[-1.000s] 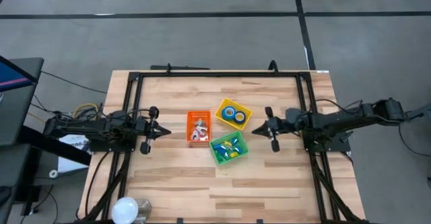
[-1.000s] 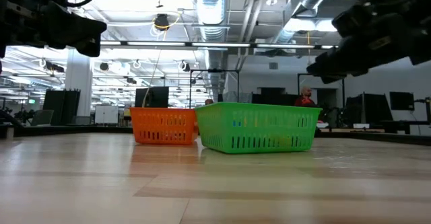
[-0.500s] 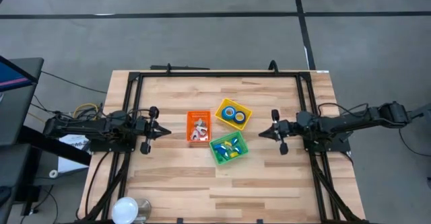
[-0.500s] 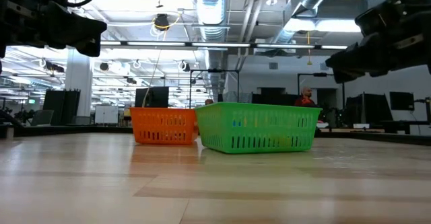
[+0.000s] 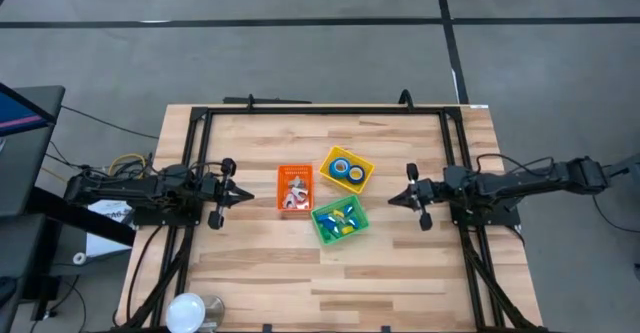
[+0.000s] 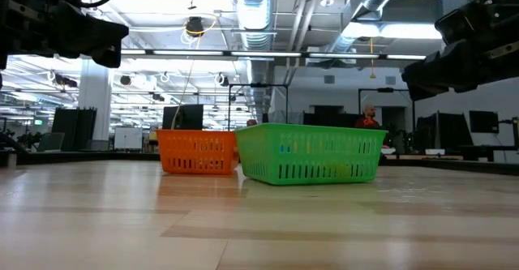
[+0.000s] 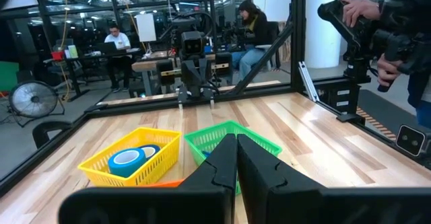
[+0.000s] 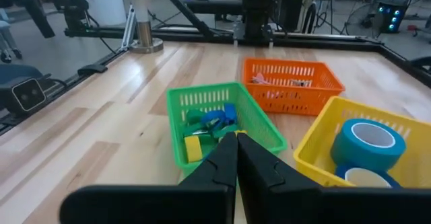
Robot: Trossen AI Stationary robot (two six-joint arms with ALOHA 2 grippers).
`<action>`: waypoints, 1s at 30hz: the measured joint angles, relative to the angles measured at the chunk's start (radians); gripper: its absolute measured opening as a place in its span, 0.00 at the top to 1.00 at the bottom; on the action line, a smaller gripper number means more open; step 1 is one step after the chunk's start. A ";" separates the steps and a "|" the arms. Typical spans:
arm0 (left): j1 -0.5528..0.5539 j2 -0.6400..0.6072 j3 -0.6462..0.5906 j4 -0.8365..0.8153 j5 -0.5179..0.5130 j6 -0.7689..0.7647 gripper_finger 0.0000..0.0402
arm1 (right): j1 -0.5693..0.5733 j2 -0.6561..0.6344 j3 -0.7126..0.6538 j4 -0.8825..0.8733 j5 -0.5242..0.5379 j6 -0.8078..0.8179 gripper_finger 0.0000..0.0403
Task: Pick and place Stapler, Stapler remover, tape
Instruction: Return to Home Position
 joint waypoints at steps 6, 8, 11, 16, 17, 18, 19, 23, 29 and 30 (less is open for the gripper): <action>0.000 0.000 0.000 0.002 0.000 0.000 0.99 | 0.000 -0.102 0.000 -0.117 0.001 0.000 1.00; 0.000 0.000 0.000 0.003 0.000 0.000 0.99 | 0.000 -0.139 0.000 -0.159 0.001 0.000 1.00; 0.000 0.000 0.000 0.005 0.000 0.000 0.99 | 0.000 -0.189 0.000 -0.217 0.001 0.000 1.00; 0.000 0.000 0.000 0.007 0.000 0.000 0.99 | -0.003 -0.258 -0.001 -0.289 0.001 0.000 1.00; 0.000 0.000 0.000 0.007 0.000 0.000 0.99 | -0.006 -0.267 -0.001 -0.298 0.001 0.001 1.00; 0.000 0.000 0.000 0.007 0.000 0.000 0.99 | -0.010 -0.276 -0.001 -0.308 0.001 0.000 1.00; 0.000 0.000 0.000 0.007 0.000 0.000 0.99 | -0.013 -0.286 -0.001 -0.319 0.001 0.001 1.00; 0.000 0.000 0.000 0.007 0.000 0.000 0.99 | -0.024 -0.318 -0.001 -0.347 0.002 0.003 1.00; 0.000 0.000 0.000 0.009 0.000 0.000 0.99 | -0.046 -0.360 -0.002 -0.347 0.002 0.003 1.00; 0.000 0.000 0.000 0.009 0.000 0.000 0.99 | -0.051 -0.368 -0.002 -0.347 0.002 0.003 1.00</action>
